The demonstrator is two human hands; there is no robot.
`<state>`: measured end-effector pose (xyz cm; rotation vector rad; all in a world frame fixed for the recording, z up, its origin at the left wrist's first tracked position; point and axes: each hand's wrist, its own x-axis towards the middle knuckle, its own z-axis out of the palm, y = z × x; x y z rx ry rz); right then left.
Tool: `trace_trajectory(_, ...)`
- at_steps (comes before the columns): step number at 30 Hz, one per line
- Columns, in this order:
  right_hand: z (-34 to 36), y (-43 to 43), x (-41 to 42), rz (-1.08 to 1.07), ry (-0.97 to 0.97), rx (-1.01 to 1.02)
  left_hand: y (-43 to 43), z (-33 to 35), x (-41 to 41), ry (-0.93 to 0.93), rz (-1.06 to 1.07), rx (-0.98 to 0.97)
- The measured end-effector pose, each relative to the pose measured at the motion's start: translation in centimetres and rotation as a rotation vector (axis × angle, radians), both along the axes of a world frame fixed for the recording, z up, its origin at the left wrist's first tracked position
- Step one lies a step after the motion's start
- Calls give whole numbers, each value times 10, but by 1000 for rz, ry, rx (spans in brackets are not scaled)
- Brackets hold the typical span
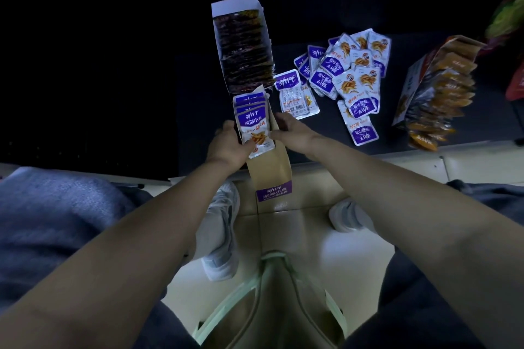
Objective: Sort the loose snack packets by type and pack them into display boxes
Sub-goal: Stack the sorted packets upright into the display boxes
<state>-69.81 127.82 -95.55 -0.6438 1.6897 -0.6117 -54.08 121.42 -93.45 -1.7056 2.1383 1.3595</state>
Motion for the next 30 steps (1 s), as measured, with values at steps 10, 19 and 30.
trace_trajectory(10,3,24,-18,52,-50,65,9,13,-7,-140,51,-257)
trace_trajectory(19,-7,37,-4,136,-132,21,17,-1,-15,-85,-31,-117)
trace_trajectory(30,-13,8,-8,121,-65,-15,-8,-8,-16,-19,13,-77)
